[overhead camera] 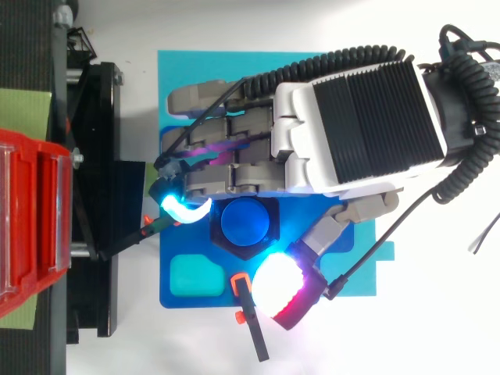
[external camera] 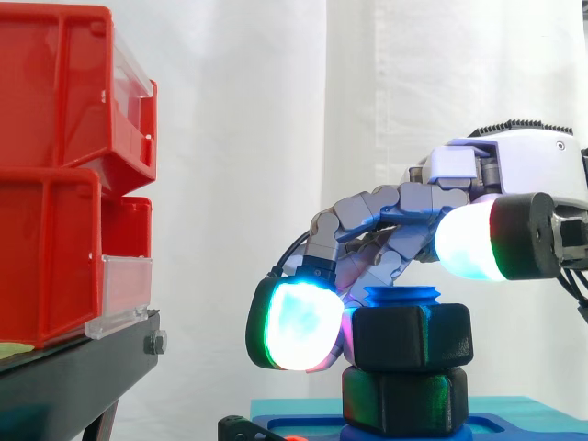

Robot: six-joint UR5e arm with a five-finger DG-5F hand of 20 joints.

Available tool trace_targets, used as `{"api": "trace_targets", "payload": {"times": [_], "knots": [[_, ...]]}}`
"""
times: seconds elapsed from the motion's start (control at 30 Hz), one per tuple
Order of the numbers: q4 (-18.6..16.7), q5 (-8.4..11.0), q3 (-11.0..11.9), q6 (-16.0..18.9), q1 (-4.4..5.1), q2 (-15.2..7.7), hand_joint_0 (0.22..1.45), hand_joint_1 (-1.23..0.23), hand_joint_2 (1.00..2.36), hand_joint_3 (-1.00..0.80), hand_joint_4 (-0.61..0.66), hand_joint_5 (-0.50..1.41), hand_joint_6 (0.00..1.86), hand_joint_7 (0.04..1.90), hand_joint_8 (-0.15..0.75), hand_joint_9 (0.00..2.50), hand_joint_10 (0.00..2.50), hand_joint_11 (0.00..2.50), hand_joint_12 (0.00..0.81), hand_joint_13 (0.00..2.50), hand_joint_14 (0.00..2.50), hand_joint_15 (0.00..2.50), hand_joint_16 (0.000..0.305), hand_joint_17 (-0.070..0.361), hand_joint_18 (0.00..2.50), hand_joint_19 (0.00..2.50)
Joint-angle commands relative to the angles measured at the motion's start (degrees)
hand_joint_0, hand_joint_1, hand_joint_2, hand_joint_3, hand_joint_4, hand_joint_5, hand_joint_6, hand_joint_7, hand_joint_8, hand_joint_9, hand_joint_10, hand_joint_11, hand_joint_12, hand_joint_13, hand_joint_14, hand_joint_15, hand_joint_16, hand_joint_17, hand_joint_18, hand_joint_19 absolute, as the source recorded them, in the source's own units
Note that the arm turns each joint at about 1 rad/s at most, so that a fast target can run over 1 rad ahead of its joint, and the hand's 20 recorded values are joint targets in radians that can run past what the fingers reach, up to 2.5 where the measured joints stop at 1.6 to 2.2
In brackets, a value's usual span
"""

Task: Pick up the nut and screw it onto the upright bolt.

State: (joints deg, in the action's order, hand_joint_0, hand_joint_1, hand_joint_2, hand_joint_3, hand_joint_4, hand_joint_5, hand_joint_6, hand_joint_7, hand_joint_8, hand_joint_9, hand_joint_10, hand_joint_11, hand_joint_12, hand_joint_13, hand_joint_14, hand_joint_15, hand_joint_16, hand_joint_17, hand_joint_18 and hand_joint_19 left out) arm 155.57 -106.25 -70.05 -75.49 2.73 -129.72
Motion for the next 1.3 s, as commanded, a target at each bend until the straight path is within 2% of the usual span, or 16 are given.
{"api": "trace_targets", "payload": {"times": [0.0, 0.3, 0.6, 0.77, 1.03, 1.27], "knots": [[0.1, 0.08, 0.0, -0.1, 0.0, 0.0, 0.48, -0.23, 1.0, -0.5, 0.26, -0.07, 0.5, 0.96, 0.264, 0.88, 0.0, 0.0, 0.26, 0.55, 0.0, 0.0, 0.029, 0.066, 0.21, 0.0], [0.6, -0.18, 0.0, 0.0, -0.53, 0.0, 0.48, -0.23, 1.0, -0.5, 0.16, -0.03, 0.5, 1.16, 0.27, 0.92, 0.0, 0.0, 0.252, 0.58, 0.0, 0.0, 0.027, 0.062, 0.23, 0.0], [0.6, -1.15, 0.0, 0.0, -2.02, 0.0, 0.49, -0.24, 1.0, -0.5, 0.16, 0.0, 0.5, 1.31, 0.274, 0.98, 0.0, 0.0, 0.239, 0.61, 0.0, 0.0, 0.026, 0.058, 0.26, 0.0], [0.6, -1.77, 0.0, -0.1, -2.55, 0.0, 0.49, -0.25, 1.0, -0.5, 0.16, 0.03, 0.5, 1.39, 0.275, 1.04, 0.0, 0.0, 0.23, 0.65, 0.0, 0.0, 0.024, 0.054, 0.3, 0.0], [1.1, -1.85, 0.0, -0.4, -3.08, 0.0, 0.5, -0.26, 1.0, -0.5, 0.13, 0.03, 0.61, 1.18, 0.274, 1.17, 0.0, 0.0, 0.206, 0.72, 0.0, 0.0, 0.019, 0.043, 0.41, 0.0], [1.0, -2.38, 0.0, -0.3, -3.52, 0.1, 0.5, -0.27, 1.0, -0.5, 0.11, 0.03, 0.62, 1.17, 0.265, 1.21, 0.0, 0.0, 0.198, 0.76, 0.0, 0.0, 0.017, 0.038, 0.45, 0.0]]}}
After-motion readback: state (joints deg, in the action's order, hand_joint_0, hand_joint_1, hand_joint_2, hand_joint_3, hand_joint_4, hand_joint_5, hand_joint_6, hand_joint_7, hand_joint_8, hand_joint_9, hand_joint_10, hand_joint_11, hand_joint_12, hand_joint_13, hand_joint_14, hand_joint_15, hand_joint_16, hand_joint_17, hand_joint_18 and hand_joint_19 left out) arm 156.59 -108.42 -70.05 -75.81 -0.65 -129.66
